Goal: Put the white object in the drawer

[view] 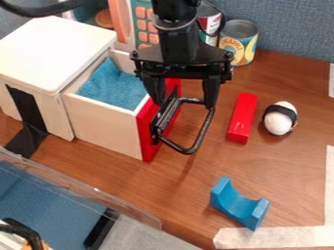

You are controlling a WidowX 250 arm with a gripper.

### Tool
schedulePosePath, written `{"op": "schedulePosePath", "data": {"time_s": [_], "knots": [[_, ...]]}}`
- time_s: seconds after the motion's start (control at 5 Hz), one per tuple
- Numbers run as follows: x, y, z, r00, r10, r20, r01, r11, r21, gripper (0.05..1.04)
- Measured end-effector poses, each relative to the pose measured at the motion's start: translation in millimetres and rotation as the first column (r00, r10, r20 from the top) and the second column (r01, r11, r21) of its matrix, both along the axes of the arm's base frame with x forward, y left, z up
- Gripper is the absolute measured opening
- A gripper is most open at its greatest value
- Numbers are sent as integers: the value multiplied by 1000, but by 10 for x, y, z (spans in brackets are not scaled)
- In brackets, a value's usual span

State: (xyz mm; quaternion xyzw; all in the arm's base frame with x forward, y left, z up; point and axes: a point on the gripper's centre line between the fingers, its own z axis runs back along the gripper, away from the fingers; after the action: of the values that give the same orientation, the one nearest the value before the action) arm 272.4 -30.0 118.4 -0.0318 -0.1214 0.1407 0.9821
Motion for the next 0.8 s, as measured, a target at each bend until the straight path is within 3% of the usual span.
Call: {"op": "schedulePosePath", "data": {"time_s": [0.2,0.4,0.6,0.8], "knots": [[-12,3,-78,999,-12,-33,13,1000,8,1001],[126,-74,-139,984,-161,-72,166,984,58,1001],[284,-220,-171,957,-279,-80,287,950,122,1001],[437,-400,-201,914,-396,-83,405,902,148,1001]]}}
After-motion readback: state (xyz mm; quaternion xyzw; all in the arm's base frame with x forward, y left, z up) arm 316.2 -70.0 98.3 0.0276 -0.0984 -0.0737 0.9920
